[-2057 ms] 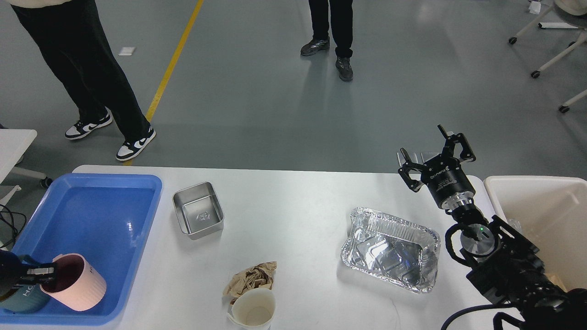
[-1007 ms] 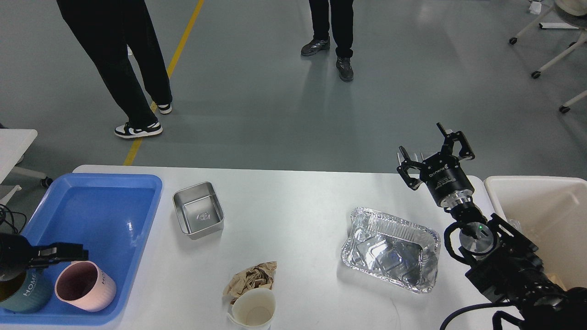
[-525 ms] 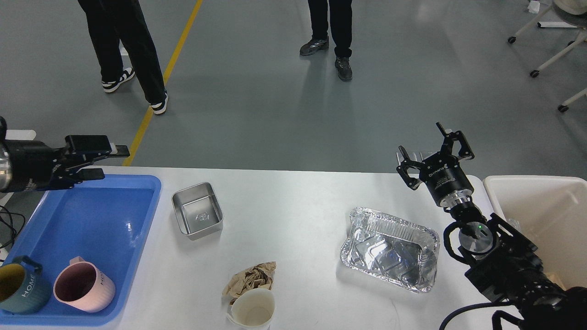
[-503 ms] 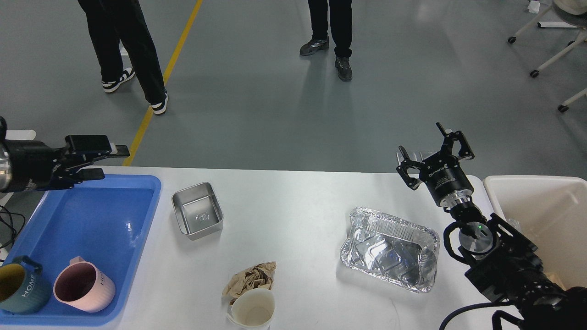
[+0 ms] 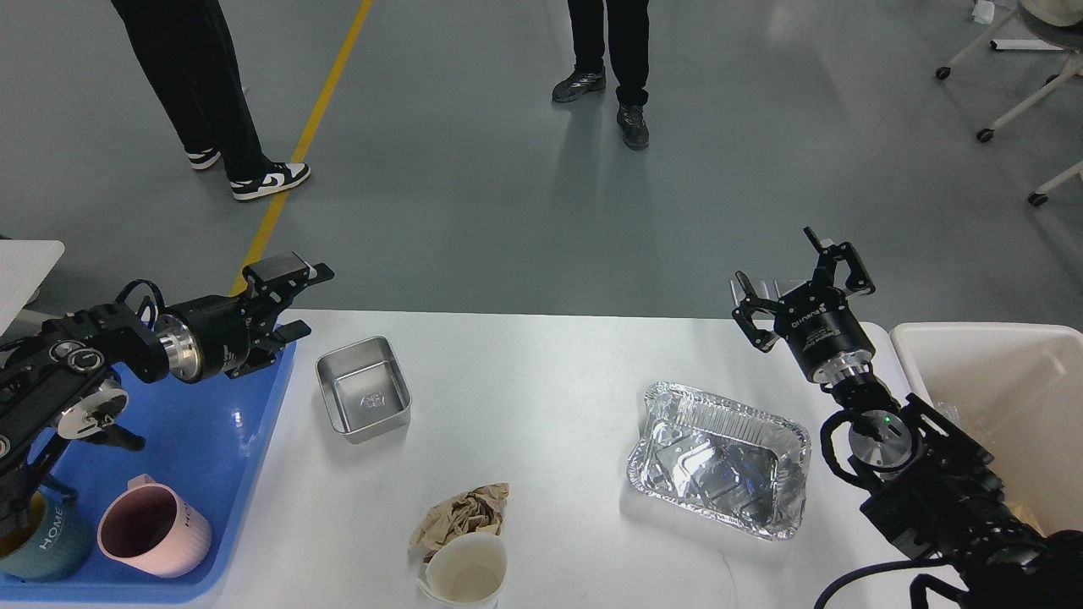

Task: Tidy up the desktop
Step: 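Withdraw the left gripper and reach toward the small steel tray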

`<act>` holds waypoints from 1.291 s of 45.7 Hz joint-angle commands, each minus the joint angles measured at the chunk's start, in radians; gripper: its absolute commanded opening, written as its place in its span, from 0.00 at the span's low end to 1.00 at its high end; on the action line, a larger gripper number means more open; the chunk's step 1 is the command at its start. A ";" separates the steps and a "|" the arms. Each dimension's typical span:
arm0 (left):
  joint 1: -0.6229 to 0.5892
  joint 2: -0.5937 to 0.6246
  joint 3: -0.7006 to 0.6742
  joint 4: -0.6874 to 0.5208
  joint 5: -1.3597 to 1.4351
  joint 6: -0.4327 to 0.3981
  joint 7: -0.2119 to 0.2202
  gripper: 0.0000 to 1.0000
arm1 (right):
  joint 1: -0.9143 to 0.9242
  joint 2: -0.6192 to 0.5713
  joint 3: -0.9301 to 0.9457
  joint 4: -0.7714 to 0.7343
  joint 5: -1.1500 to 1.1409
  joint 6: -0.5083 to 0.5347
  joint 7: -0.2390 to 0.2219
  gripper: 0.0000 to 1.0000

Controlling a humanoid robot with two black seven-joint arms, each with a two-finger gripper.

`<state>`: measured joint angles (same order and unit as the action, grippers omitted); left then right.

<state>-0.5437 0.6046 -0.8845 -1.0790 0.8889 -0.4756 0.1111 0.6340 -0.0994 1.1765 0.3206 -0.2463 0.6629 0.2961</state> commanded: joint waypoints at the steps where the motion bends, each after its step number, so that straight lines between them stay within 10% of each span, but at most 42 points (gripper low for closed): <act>1: 0.056 0.151 -0.013 -0.189 -0.004 -0.070 0.130 0.96 | -0.002 0.000 0.000 -0.001 -0.004 0.000 0.000 1.00; 12: 0.174 0.660 -0.094 -0.532 -0.200 -0.227 0.130 0.96 | -0.004 0.000 -0.031 0.000 -0.010 0.000 0.000 1.00; 20: 0.160 1.043 -0.168 -0.549 -0.303 -0.484 -0.022 0.96 | -0.001 0.003 -0.031 0.000 -0.010 0.000 0.000 1.00; 26: 0.068 1.213 -0.202 -0.484 -0.343 -0.484 -0.087 0.96 | 0.001 0.004 -0.032 0.000 -0.010 -0.002 0.000 1.00; 59: -0.283 1.219 0.162 -0.401 -0.236 -0.484 -0.071 0.96 | 0.010 0.007 -0.037 0.000 -0.011 -0.002 0.000 1.00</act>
<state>-0.8190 1.8423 -0.7826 -1.4787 0.6169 -0.9601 0.0384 0.6434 -0.0920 1.1398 0.3207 -0.2563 0.6598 0.2961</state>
